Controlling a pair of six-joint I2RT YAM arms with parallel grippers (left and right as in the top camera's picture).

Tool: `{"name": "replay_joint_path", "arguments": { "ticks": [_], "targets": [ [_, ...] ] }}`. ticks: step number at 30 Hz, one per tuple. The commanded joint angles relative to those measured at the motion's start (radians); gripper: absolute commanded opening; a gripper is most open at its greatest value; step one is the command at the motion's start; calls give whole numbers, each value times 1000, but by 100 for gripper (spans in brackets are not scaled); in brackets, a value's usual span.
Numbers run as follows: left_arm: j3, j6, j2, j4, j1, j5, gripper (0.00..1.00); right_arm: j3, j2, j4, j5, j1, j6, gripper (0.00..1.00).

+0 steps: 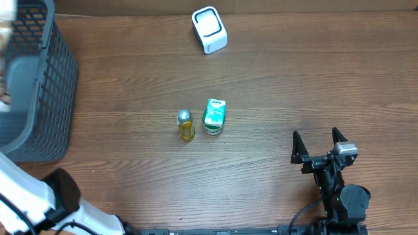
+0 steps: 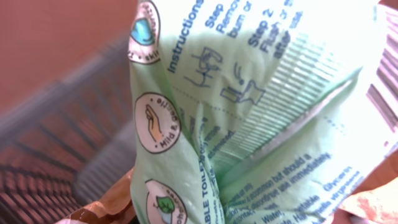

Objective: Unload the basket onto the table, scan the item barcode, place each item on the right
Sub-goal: 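Lift the bag out of the basket and carry it toward table center, then set the bag down left of the yellow bottle and open the left gripper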

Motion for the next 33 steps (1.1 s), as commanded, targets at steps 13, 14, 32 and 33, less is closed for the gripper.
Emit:
{"name": "replay_joint_path", "arguments": {
  "ticks": [13, 14, 32, 33],
  "targets": [
    [-340, -249, 12, -87, -531, -117, 4, -11, -8, 3, 2, -6, 1, 100],
    [-378, -274, 12, -82, -568, -155, 4, -11, -8, 3, 2, -6, 0, 100],
    [-1120, -473, 12, 368, -816, -257, 4, -11, -8, 3, 2, -6, 1, 100],
    [-1160, -472, 12, 407, -816, -258, 4, -11, -8, 3, 2, -6, 0, 100]
  ]
}}
